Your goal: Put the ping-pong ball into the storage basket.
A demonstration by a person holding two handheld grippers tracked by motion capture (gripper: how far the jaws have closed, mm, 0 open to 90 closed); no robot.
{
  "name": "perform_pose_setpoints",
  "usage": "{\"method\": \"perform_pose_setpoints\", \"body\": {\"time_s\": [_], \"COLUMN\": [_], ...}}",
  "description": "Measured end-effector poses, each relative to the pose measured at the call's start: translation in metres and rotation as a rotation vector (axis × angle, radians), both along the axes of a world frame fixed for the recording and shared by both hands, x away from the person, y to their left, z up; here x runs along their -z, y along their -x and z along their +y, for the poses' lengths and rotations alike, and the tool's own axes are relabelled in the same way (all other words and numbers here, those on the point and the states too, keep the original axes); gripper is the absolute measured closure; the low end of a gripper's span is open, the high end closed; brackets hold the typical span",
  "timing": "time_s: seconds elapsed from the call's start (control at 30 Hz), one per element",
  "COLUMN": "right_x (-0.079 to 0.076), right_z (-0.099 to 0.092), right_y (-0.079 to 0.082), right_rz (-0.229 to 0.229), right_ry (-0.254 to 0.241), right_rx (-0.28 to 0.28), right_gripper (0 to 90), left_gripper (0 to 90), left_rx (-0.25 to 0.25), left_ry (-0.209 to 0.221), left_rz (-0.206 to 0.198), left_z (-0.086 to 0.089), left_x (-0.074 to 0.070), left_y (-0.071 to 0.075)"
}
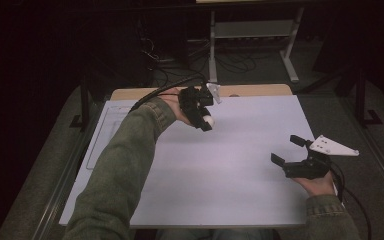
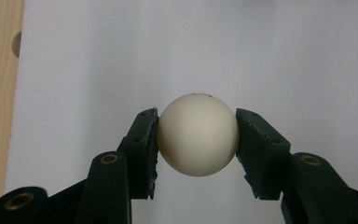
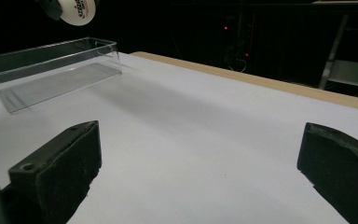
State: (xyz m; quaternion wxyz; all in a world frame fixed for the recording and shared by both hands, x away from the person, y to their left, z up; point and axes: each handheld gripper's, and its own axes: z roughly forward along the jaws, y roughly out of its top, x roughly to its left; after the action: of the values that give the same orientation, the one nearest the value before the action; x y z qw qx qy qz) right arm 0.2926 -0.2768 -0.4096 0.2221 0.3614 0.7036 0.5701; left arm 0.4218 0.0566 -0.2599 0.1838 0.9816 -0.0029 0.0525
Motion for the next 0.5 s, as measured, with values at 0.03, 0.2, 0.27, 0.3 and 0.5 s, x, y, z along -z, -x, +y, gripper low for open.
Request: {"method": "perform_pose_setpoints", "body": {"time_s": [0.03,0.2,0.27,0.3,0.5], "right_x": [0.000,0.000,0.000,0.000,0.000], "right_z": [0.000,0.000,0.001,0.001,0.001], "right_y": [0.000,0.000,0.000,0.000,0.000], "right_rz": [0.000,0.000,-0.001,-0.001,0.000], "right_ry": [0.000,0.002,0.002,0.001,0.003], "right_rx": [0.000,-0.002,-0.002,-0.002,-0.002], "right_gripper": [0.0,0.0,0.0,0.0,0.0], "left_gripper": [51.4,51.4,51.4,51.4,51.4], "left_rx": [-0.003,-0.018,-0.024,-0.028,-0.040], "left_ry": [-0.002,-0.023,-0.025,-0.023,-0.055], "left_rz": [0.002,-0.001,-0.002,-0.001,0.000], "left_z": [0.002,0.010,0.013,0.014,0.024], "left_x": [-0.001,-0.006,-0.008,-0.009,-0.011], "left_y": [0.000,0.000,0.001,0.000,0.000]}}
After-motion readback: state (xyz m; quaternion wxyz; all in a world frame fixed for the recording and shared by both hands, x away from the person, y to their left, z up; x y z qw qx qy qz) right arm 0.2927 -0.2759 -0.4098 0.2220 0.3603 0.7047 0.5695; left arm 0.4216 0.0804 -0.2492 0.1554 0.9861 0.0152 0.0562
